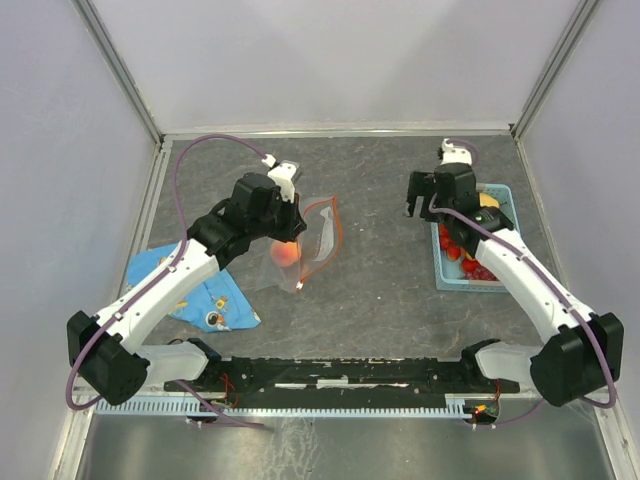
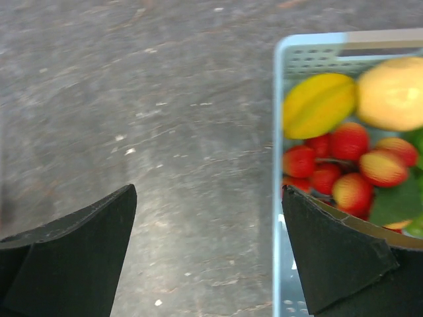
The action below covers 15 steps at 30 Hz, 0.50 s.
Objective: Place the food in the zip-top bag and seal the zipper
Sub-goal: Place the fake fruit in the zipper food storage bag, then pick up the fake fruit from the bin.
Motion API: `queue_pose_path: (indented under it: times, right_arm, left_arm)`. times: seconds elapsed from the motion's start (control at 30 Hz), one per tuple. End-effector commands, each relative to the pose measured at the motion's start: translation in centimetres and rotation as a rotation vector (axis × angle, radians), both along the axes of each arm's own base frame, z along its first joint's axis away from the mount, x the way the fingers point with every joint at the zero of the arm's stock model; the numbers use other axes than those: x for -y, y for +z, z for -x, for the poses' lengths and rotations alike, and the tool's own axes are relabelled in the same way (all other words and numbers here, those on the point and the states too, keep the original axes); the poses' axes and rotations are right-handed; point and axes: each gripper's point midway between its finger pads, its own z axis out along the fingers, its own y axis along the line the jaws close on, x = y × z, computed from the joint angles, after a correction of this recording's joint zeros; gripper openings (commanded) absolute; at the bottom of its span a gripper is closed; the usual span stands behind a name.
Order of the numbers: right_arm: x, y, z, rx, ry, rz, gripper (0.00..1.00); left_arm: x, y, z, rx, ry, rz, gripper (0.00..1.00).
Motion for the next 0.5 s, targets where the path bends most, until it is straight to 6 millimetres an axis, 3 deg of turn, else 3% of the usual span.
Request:
queue_pose_path:
  times: [0.0, 0.27, 0.47]
  right_arm:
    - [4.9, 0.4, -2.1, 0.020, -0.187, 0.041, 0.99]
    - [10.7, -2.4, -5.7, -0.009, -0.411, -0.006, 0.98]
    - [12.1, -5.3, -8.2, -0.078, -0.443, -0.017, 0.96]
  left_arm:
    - [0.3, 1.9, -0.4, 0.038, 0.020, 0.069, 0.03]
    - [0.3, 1.6, -0.5, 0.031, 0.018, 0.065, 0.03]
    - [0.4, 1.4, -0.5, 0.024, 0.016, 0.063, 0.03]
